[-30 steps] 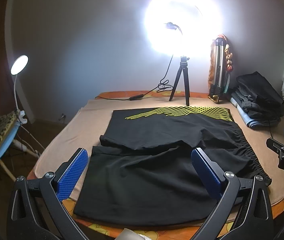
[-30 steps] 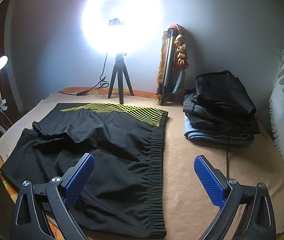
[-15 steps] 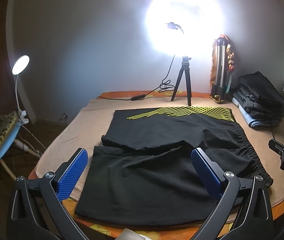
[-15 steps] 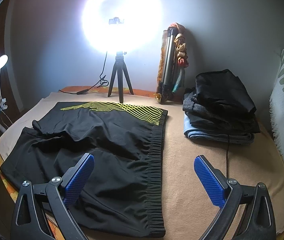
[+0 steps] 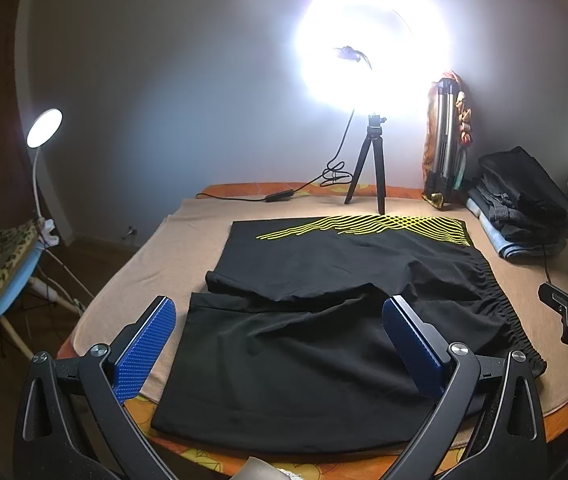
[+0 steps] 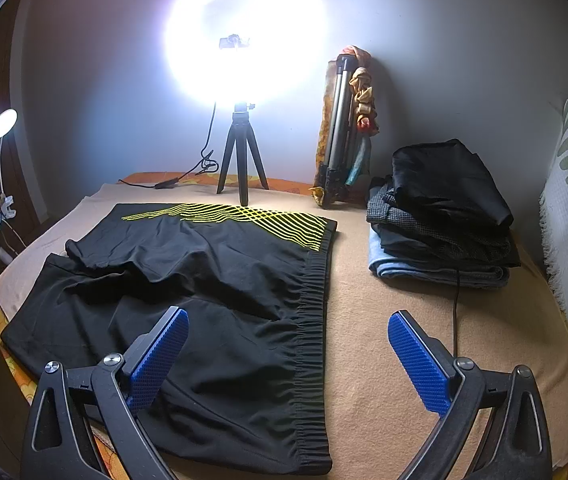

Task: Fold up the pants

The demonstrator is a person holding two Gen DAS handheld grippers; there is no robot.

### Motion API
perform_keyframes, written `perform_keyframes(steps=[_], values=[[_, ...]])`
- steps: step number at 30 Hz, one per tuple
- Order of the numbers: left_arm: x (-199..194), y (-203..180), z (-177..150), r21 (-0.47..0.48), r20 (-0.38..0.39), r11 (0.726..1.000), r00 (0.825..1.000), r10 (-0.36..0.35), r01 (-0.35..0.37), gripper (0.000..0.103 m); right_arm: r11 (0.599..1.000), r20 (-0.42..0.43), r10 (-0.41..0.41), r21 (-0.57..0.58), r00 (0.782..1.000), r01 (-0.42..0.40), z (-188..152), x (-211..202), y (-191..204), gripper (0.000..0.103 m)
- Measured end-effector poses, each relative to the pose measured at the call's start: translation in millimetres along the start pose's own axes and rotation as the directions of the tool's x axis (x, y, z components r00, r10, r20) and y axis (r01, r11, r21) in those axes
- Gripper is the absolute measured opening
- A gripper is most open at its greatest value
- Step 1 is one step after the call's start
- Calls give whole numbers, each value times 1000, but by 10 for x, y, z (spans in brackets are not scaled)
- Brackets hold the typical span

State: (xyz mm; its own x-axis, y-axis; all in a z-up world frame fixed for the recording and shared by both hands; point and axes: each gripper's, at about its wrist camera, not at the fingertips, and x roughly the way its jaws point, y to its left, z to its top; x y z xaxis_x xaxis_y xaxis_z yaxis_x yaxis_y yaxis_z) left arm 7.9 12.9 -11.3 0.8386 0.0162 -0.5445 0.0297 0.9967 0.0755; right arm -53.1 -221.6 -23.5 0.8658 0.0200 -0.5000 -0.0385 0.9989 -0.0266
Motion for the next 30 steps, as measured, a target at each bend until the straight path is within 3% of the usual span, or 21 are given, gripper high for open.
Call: perform_keyframes(steps=[30], values=[[2,27,0,0,-2,1000,1000,10,-10,103,1000,-3,0,-6,1000,0,-15,-7,10,101]])
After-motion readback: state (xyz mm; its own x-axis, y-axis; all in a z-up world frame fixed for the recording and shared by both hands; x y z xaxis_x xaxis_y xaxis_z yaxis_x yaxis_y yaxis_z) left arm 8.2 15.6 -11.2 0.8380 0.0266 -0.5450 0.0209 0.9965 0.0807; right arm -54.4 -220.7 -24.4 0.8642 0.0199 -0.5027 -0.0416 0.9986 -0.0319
